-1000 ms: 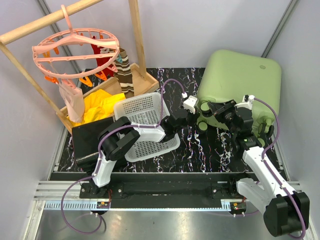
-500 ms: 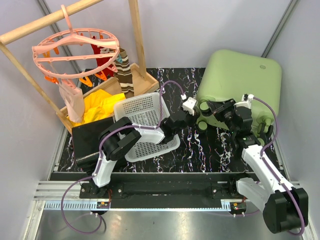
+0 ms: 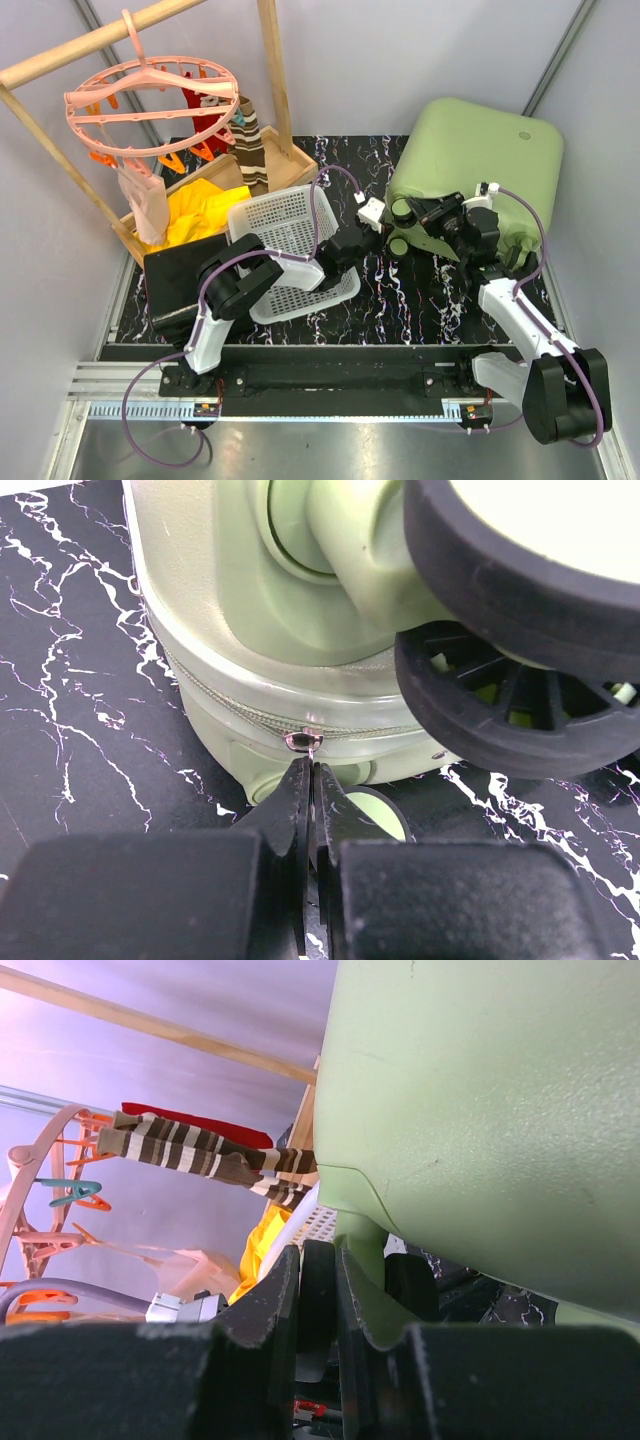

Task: Open, take out, and arrange the luggage
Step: Unzip the luggage

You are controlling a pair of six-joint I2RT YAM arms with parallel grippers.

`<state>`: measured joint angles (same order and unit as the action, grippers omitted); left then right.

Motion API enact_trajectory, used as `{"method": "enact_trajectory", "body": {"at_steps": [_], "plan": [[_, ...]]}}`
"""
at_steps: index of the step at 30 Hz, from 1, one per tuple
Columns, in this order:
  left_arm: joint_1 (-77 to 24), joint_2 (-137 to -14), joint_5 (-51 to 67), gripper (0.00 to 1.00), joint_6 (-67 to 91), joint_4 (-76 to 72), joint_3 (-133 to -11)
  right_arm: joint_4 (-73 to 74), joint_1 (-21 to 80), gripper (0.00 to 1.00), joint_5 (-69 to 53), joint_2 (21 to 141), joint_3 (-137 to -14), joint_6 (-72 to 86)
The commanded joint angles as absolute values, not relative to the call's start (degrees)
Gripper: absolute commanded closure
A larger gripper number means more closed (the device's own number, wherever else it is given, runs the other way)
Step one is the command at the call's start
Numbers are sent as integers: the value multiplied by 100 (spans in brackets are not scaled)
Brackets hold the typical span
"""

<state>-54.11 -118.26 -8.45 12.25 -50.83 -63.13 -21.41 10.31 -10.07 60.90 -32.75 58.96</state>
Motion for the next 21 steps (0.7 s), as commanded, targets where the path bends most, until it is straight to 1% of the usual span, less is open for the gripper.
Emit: {"method": "enact_trajectory", "body": {"at_steps": [1, 9, 21], "plan": [[-5678, -11725, -273, 100, 1204, -6011, -6293, -2197, 1046, 98, -1081, 6310, -3243, 5713], [-5871, -11777, -176, 100, 1081, -6126, -6328, -2259, 1134, 99, -1081, 6495, -3305, 5696], [-6161, -11760, -70, 100, 668, -6082, -6425, -1934, 1248, 100, -914, 6363, -3270, 5529]]}}
